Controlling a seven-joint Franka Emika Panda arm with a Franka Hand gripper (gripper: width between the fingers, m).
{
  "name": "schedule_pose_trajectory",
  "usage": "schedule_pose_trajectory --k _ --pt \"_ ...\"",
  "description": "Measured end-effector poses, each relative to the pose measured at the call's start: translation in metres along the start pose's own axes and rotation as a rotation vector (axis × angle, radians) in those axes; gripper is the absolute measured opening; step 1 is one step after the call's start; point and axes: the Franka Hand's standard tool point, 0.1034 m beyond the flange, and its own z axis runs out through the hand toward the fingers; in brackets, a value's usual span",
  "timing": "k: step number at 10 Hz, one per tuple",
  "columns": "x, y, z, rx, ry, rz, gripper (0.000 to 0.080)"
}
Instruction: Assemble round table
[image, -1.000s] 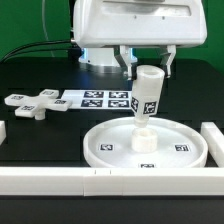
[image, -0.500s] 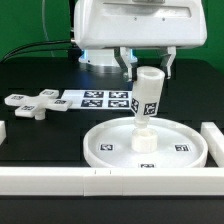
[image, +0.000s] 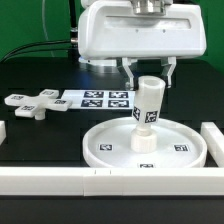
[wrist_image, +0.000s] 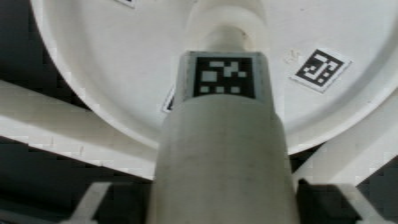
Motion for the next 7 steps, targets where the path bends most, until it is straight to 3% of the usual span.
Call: schedule_pose_trajectory --k 4,7 --pt "-0.0052 -0.0021 0.0076 0.005 -0.011 0.001 0.0409" --pt "-0.0065 0.0031 0.0074 -0.016 0.018 0.007 0.0409"
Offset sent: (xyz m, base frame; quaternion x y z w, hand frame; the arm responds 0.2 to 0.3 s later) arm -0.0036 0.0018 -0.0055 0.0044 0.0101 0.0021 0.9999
